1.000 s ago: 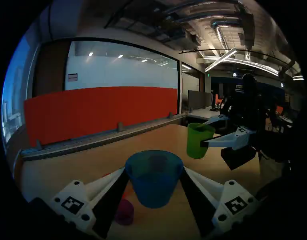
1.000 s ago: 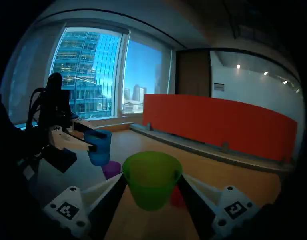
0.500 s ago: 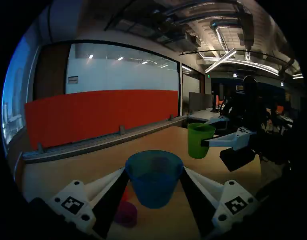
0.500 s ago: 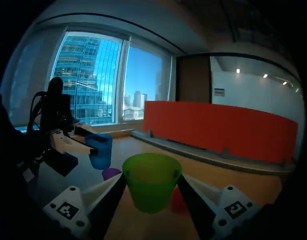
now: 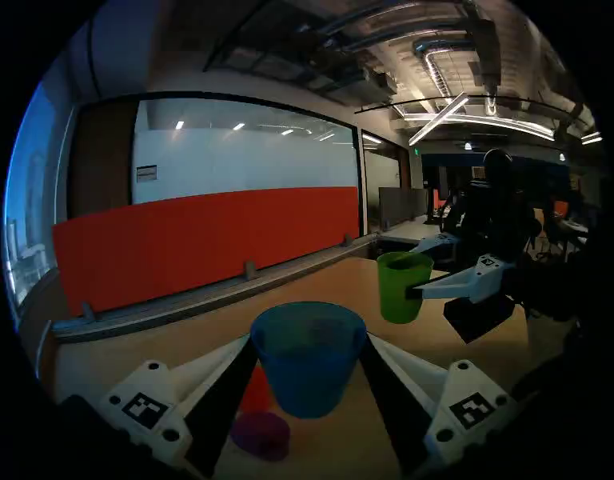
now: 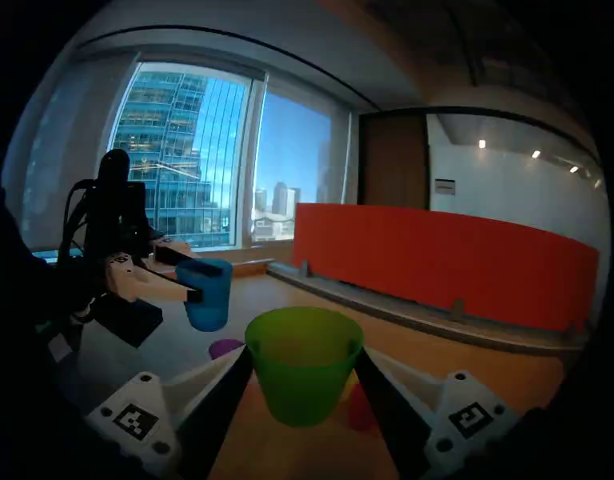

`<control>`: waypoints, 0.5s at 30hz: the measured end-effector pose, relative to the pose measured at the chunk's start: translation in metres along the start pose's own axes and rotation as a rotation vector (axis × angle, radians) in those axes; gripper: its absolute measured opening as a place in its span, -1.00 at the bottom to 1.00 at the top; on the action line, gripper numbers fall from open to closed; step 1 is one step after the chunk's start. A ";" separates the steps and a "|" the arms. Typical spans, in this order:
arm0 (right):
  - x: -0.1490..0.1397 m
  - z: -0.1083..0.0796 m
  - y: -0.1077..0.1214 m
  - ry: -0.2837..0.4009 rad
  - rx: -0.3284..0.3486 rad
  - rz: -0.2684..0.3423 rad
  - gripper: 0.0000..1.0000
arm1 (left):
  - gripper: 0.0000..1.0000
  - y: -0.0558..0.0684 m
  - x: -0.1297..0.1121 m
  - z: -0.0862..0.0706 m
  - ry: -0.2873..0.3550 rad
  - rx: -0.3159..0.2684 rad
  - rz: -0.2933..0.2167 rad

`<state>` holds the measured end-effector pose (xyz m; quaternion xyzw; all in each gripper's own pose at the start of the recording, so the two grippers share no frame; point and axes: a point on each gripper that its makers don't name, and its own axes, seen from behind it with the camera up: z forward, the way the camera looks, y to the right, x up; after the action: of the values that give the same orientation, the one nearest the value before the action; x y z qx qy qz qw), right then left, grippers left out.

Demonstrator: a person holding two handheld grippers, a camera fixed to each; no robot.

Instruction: Pour water

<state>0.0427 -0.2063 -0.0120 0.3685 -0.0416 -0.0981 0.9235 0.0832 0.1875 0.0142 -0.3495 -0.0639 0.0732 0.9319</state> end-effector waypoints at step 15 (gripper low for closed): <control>0.007 0.013 -0.028 0.017 0.079 -0.007 0.79 | 0.72 -0.007 0.034 -0.013 0.035 0.049 0.140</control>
<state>0.0433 -0.2364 -0.0217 0.4054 -0.0363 -0.0962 0.9083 0.1195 0.1801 0.0119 -0.3312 -0.0211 0.1336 0.9338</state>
